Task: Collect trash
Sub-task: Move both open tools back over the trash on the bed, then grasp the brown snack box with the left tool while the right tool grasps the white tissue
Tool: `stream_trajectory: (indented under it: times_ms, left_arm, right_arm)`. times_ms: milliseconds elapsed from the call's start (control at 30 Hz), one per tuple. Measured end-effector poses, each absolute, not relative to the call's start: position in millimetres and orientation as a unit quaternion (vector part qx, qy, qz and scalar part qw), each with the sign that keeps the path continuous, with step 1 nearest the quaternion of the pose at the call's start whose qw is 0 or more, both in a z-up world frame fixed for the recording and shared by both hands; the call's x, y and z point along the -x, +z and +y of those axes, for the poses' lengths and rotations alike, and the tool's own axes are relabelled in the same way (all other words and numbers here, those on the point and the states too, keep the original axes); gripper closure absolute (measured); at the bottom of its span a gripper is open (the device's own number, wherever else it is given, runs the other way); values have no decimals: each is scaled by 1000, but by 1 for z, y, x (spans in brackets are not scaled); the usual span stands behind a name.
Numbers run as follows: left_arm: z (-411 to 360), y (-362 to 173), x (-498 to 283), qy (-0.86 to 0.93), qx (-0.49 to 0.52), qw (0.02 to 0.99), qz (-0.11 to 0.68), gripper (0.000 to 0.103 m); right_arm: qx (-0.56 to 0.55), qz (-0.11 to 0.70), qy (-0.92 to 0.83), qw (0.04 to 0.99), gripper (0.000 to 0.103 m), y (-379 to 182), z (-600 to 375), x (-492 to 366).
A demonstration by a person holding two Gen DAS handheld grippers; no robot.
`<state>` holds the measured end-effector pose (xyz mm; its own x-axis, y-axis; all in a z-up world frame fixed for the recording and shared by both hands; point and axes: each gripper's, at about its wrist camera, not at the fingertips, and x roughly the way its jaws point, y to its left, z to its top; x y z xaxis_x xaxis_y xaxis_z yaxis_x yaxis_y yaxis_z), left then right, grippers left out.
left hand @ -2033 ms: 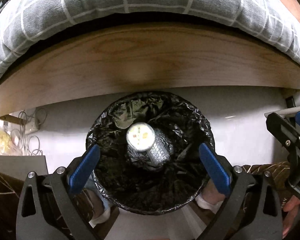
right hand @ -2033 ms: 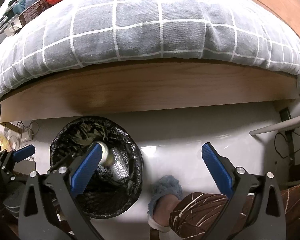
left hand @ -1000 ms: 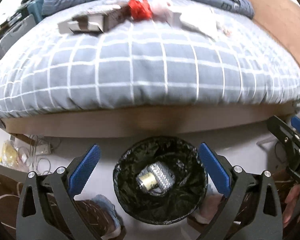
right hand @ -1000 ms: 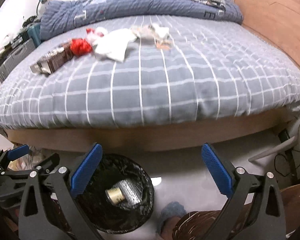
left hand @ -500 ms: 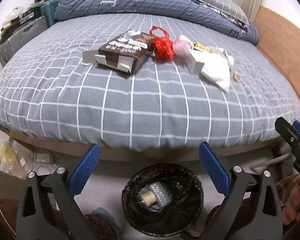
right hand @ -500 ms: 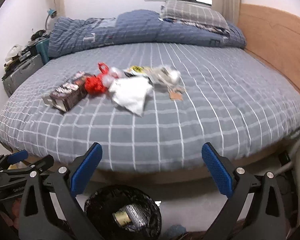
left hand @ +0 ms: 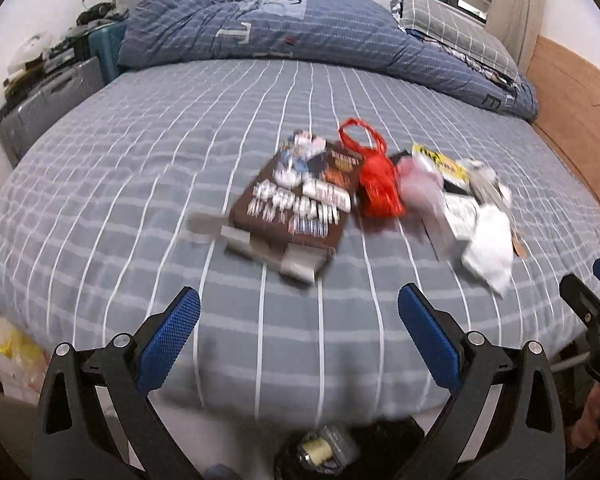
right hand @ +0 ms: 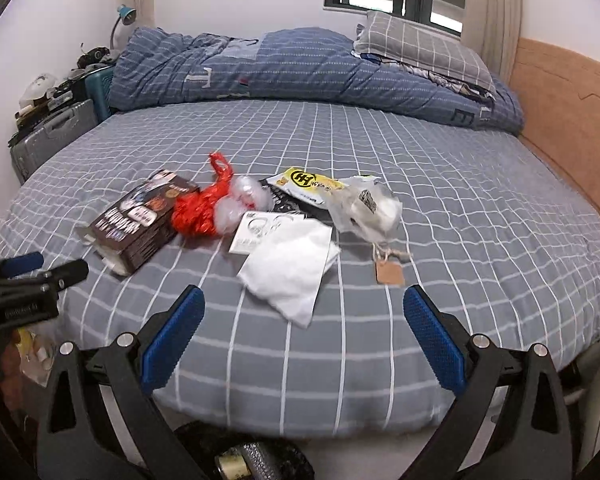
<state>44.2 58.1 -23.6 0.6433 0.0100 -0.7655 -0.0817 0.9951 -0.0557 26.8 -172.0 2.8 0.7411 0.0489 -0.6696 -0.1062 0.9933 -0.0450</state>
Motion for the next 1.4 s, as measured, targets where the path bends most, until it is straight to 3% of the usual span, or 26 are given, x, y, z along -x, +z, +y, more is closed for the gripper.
stream_trajectory:
  times_ms: [667, 1000, 1400]
  left_arm:
    - [66, -59, -140, -3, -5, 889, 457, 6]
    - [61, -68, -151, -5, -26, 887, 461, 5]
    - [59, -79, -156, 10, -26, 887, 460, 5]
  right_arm:
    - [50, 402, 59, 912, 11, -43, -155, -107]
    - [56, 420, 59, 904, 23, -54, -157, -114]
    - [62, 445, 53, 892, 53, -63, -161, -118]
